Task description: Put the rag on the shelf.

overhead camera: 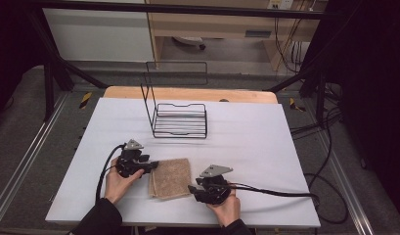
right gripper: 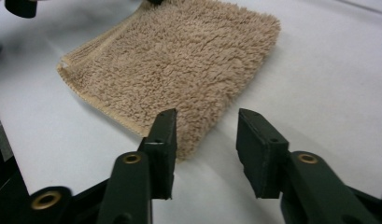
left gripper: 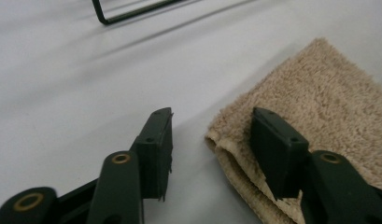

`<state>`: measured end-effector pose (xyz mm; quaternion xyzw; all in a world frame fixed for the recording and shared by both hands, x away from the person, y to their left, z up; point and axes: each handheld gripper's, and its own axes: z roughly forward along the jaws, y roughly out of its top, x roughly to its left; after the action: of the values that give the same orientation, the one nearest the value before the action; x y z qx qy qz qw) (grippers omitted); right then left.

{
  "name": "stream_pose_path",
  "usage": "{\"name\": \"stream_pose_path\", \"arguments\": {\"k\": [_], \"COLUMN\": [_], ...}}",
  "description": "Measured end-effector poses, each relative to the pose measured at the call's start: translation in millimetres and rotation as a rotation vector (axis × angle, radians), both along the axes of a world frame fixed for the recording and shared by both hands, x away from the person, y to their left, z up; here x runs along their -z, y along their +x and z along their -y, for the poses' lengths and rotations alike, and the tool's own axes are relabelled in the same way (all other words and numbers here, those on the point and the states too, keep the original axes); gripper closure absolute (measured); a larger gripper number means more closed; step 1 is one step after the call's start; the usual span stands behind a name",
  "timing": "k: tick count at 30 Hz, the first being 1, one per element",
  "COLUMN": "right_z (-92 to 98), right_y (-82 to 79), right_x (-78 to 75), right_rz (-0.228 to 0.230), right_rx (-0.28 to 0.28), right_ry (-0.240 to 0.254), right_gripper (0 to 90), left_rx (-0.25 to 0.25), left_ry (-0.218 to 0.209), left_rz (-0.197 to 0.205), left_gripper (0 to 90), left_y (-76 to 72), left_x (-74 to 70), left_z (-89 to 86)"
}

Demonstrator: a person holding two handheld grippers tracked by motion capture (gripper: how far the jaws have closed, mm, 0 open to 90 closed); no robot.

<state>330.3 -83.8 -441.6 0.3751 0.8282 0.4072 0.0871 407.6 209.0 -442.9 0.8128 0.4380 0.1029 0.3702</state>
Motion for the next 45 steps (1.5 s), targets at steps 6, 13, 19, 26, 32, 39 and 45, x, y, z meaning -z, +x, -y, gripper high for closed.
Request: {"name": "stream_pose_path", "arguments": {"k": [6, 13, 19, 26, 32, 39, 45], "right_z": [9.7, 13.8, 12.7, 0.1, -10.5, -18.2, -19.1], "right_y": [16.5, 35.6, 50.3, 65.6, 80.2, 90.7, 94.6], "right_x": [-6.4, -17.1, -17.9, -11.4, -4.7, 2.6, 7.4], "right_rz": [-0.016, 0.019, 0.019, 0.013, -0.003, -0.039, -0.06], "right_rx": [-0.027, -0.016, -0.002, -0.002, 0.005, 0.007, 0.018], "right_ry": [0.037, 0.065, 0.073, 0.055, 0.043, 0.034, 0.02], "right_gripper": [34.1, 24.8, 21.2, 18.8, 19.2, 35.6, 51.8], "left_rx": [-0.002, 0.012, 0.019, 0.026, 0.03, 0.037, 0.048], "left_ry": [-0.008, -0.011, -0.014, -0.008, -0.005, -0.007, 0.001], "left_rz": [-0.004, 0.001, 0.004, -0.007, -0.008, -0.006, 0.008], "left_gripper": [59.2, 68.0, 70.9, 79.9, 81.1, 80.0, 80.0], "left_y": [2.3, 4.3, 5.7, 3.7, 3.8, 5.5, 4.8], "left_x": [2.7, 3.7, 5.5, 4.0, 4.7, 6.1, 6.5], "left_z": [2.1, 6.9, 13.0, 16.0, 16.8, 16.1, 16.5]}}
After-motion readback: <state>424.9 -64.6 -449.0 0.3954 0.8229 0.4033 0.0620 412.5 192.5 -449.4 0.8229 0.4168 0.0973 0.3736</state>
